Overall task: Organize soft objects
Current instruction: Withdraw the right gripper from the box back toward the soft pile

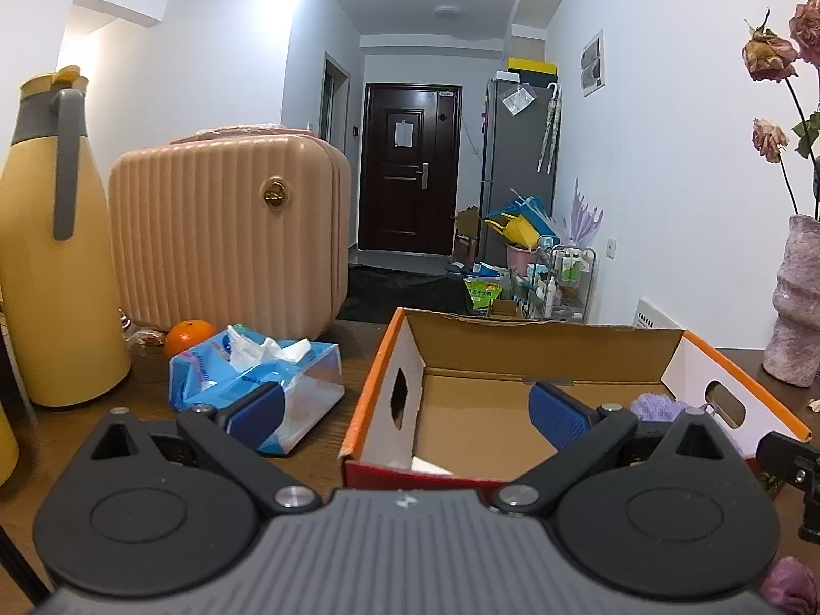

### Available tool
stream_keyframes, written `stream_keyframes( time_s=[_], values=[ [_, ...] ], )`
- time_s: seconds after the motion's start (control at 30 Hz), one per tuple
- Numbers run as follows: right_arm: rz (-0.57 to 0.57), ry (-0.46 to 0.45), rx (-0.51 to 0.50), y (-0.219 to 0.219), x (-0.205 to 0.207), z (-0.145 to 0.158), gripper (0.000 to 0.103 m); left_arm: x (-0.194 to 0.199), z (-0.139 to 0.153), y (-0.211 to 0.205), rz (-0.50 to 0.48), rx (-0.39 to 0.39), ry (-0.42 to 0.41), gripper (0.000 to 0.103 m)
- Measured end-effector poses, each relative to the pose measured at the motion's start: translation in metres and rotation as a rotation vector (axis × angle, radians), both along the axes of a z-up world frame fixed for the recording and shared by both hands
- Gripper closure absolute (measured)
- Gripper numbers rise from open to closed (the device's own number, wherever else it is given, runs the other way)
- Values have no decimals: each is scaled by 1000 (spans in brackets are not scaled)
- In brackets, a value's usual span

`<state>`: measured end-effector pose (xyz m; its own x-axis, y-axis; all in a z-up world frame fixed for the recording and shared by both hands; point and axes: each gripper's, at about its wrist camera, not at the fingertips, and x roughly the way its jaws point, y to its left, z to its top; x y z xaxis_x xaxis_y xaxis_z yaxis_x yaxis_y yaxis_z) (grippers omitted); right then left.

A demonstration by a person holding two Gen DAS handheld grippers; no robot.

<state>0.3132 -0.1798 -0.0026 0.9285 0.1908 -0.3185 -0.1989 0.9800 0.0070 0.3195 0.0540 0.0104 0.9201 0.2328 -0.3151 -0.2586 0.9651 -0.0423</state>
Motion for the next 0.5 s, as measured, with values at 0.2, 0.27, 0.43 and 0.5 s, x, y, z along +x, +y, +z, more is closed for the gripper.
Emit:
stream_keyframes(
  time_s=[0.2, 0.27, 0.43, 0.5],
  values=[
    [-5, -17, 2, -5, -19, 2, 4, -13, 1, 5, 1, 0, -2, 0],
    [-5, -18, 4, -6, -24, 2, 4, -16, 1, 6, 2, 0, -2, 0],
    [2, -24, 4, -9, -38, 2, 4, -31, 0, 10, -1, -1, -1, 0],
    [7, -30, 1, -9, -45, 3, 4, -39, -1, 11, -4, 0, 2, 0]
  ],
)
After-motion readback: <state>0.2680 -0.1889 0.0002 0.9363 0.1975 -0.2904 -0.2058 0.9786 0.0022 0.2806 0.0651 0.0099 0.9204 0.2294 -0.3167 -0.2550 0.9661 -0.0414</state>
